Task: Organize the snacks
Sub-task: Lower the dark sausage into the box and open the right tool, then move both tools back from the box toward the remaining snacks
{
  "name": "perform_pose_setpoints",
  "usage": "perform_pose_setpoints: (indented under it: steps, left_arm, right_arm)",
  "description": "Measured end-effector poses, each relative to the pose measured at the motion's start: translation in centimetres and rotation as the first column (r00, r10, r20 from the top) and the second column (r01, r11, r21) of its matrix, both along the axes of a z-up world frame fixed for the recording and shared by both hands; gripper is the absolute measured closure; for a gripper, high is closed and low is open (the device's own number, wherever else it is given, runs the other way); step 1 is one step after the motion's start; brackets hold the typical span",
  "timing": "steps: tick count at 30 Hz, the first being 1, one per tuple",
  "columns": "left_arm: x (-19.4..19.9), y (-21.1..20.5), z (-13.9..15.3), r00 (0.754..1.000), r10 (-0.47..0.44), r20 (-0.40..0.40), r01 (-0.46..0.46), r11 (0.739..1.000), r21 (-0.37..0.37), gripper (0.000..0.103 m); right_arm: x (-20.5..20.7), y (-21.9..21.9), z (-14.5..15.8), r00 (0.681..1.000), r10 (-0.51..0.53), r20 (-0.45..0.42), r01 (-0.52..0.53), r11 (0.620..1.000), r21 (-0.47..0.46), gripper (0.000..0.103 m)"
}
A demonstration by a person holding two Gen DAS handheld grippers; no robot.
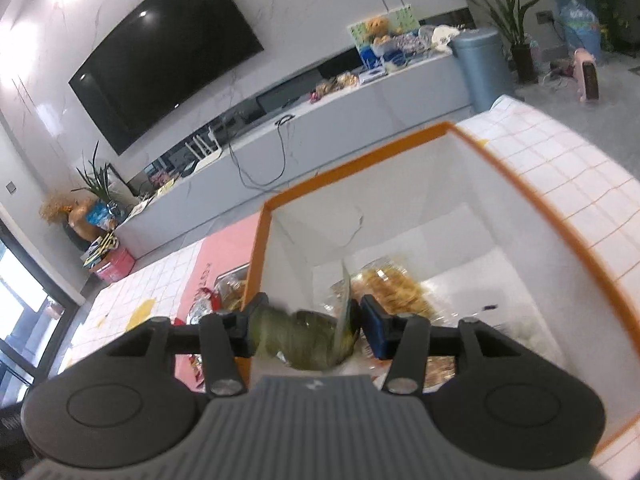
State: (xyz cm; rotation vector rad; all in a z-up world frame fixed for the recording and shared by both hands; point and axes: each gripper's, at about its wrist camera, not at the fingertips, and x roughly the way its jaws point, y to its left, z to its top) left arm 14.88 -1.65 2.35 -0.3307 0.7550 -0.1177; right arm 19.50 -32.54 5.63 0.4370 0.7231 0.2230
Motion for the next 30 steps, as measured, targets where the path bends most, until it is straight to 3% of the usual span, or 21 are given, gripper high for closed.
perform_pose_setpoints:
  steps: [3, 8, 11, 16, 30]
  left_arm:
    - [0.2, 0.8, -0.7, 1.000, -0.001, -0.005, 0.001, 1.000, 0.001, 0.000]
    - [0.8, 1.3, -1.5, 1.000, -0.001, -0.027, 0.001, 1.000, -0.008, 0.000]
    - [1.0, 1.5, -2.0, 0.999, -0.002, -0.036, 0.001, 1.000, -0.012, 0.000]
    - [0.9, 1.2, -2.1, 0.999, -0.012, -0.041, 0.012, 1.000, -0.007, 0.000]
    - [-0.2, 0.7, -0.4, 1.000, -0.018, -0.016, 0.018, 1.000, 0.013, 0.000]
  right_arm:
    - [0.4, 1.1, 0.0, 1.000, 0.009, -0.006, -0.009, 0.999, -0.050, 0.052]
    - [0.7, 1.7, -0.5, 0.999, 0.028, -0.041, -0.029, 0.999, -0.034, 0.052]
    - [0.9, 1.7, -1.0, 0.998, 0.013, -0.056, -0.015, 1.000, -0.024, 0.042]
    - [0.5, 0.9, -0.4, 1.000, 0.006, -0.019, -0.004, 0.997, 0.072, 0.032]
    - [-1.1, 0.8, 1.1, 0.999, 0.000, 0.036, -0.003, 0.998, 0.070, 0.013]
